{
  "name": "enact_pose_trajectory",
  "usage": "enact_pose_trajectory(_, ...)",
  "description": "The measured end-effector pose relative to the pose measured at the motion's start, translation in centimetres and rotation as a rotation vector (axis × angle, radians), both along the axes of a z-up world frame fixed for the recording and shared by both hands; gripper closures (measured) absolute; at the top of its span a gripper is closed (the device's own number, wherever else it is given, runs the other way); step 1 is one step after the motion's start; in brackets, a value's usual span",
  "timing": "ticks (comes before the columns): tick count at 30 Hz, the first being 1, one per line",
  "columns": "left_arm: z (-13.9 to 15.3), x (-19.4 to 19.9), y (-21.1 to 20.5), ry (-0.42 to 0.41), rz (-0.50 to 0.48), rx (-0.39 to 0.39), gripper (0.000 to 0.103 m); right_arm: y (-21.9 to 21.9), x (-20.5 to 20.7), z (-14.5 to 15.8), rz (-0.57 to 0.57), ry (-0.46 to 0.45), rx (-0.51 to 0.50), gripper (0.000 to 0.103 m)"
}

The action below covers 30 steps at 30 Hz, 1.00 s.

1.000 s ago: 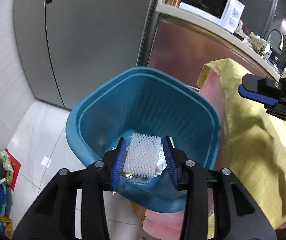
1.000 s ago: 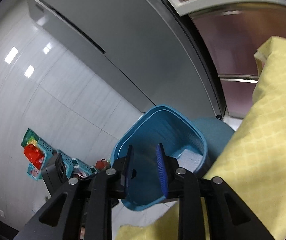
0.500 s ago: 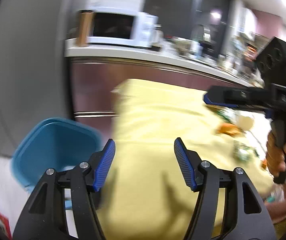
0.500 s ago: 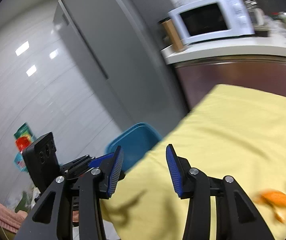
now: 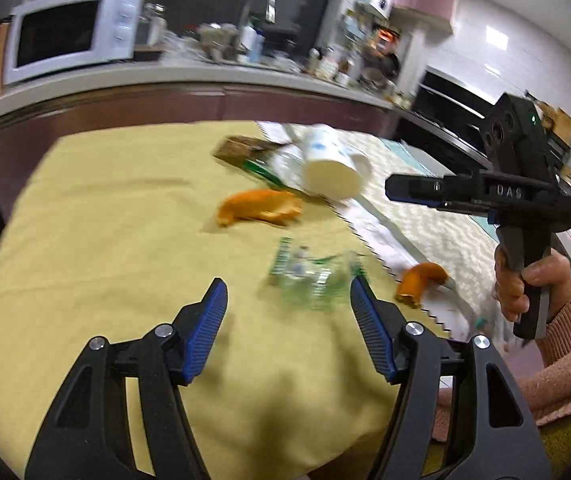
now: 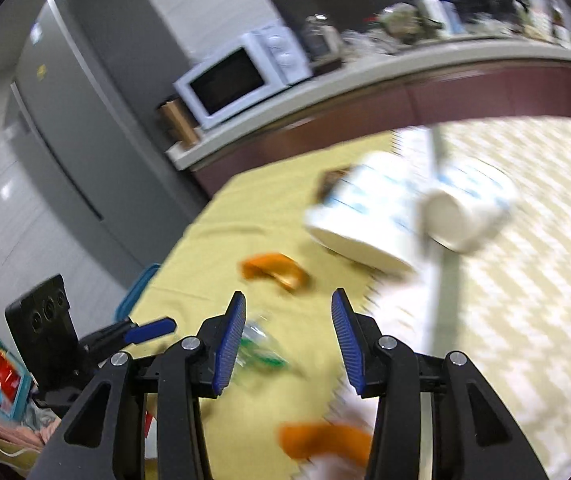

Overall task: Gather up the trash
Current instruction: 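Move both open grippers back over the table, then grasp the clear green-edged wrapper with the left gripper while the right gripper grasps the orange peel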

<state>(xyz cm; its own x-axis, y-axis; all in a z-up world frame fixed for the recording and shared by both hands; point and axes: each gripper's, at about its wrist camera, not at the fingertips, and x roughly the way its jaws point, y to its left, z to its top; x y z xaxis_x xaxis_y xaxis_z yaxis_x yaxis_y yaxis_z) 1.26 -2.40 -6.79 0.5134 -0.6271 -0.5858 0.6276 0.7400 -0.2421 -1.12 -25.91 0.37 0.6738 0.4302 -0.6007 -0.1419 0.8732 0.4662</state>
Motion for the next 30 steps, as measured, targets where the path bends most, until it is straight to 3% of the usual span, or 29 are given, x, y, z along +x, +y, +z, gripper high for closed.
enact_pose_trajectory(3,-0.5,0.4,-1.8,0.015,-0.016,0.017,0.032,-1.8,-2.0,-0.9,-0.023,0.02,-0.005,0.06)
enact_pose_trajectory(10,-1.4,1.6,-4.6,0.051,-0.016,0.067,0.035,-2.4,-4.8,-2.1,0.02,0.044,-0.017,0.055)
enact_pose_trajectory(20,-1.6,1.6,-6.0,0.05,-0.024,0.099,0.06,-1.8,-6.2,-3.4,0.071,0.066,-0.066,0.054)
enact_pose_trajectory(22,-1.4,1.6,-6.1,0.045,-0.028,0.093,0.072,-1.8,-6.3,-3.5,0.074,0.06,-0.068,0.054)
enact_pose_trajectory(26,-1.4,1.7,-6.1,0.047,-0.027,0.088,0.084,-1.6,-6.7,-3.5,0.079,0.05,-0.08,0.054)
enact_pose_trajectory(28,-1.4,1.8,-5.9,0.052,-0.024,0.085,0.089,-1.4,-6.8,-3.5,0.085,0.043,-0.095,0.058)
enact_pose_trajectory(30,-1.4,1.9,-5.8,0.052,-0.021,0.081,0.092,-1.1,-6.7,-3.6,0.097,0.044,-0.102,0.075)
